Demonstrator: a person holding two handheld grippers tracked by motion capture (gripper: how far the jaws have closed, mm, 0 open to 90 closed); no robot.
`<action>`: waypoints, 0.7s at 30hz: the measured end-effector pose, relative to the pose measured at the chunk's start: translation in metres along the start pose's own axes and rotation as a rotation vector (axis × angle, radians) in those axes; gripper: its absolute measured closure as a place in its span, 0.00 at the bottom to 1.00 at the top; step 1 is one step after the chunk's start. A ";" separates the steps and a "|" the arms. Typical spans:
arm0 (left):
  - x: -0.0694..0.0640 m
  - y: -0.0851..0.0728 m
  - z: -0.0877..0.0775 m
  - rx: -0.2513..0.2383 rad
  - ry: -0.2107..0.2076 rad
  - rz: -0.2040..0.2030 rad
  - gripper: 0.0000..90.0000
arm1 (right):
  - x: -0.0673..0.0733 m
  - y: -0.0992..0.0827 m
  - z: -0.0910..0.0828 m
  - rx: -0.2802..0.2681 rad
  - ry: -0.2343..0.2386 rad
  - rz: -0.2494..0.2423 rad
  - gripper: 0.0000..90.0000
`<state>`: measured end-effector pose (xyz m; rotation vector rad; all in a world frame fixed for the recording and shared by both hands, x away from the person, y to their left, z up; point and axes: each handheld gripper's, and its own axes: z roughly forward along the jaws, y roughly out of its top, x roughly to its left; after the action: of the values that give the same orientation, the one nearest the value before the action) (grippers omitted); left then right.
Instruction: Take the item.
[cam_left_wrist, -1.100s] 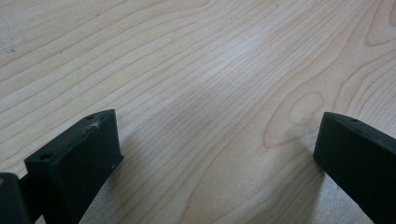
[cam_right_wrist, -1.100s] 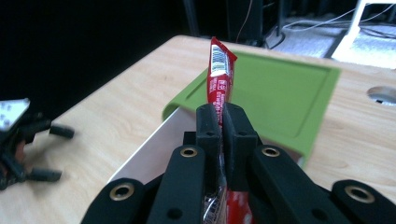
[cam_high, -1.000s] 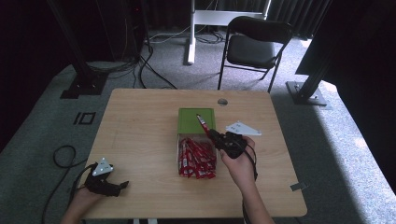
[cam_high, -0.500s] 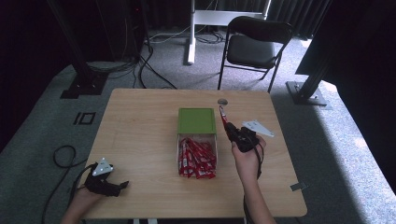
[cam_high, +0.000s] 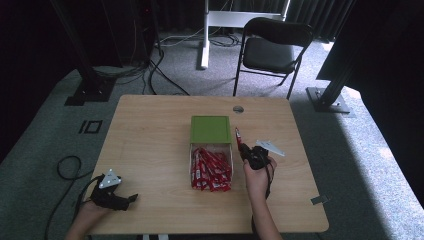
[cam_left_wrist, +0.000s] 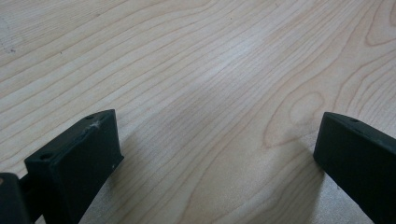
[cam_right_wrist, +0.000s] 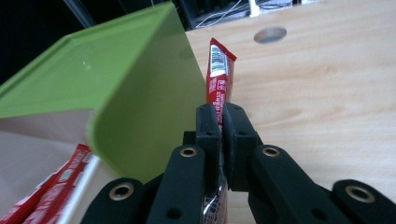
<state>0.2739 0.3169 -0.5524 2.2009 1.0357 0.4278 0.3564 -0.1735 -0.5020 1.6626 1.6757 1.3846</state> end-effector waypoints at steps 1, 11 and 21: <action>0.000 0.000 0.000 0.001 0.000 0.000 0.02 | -0.002 -0.008 0.007 0.023 -0.005 0.016 0.96; 0.000 0.000 0.000 0.000 0.000 0.002 0.02 | -0.013 -0.026 0.033 0.095 -0.042 0.066 0.95; 0.000 0.000 0.000 0.000 0.000 0.002 0.02 | -0.017 -0.034 0.043 0.145 -0.055 0.096 0.93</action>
<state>0.2740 0.3170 -0.5523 2.2021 1.0339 0.4288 0.3782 -0.1667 -0.5552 1.8669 1.7213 1.2738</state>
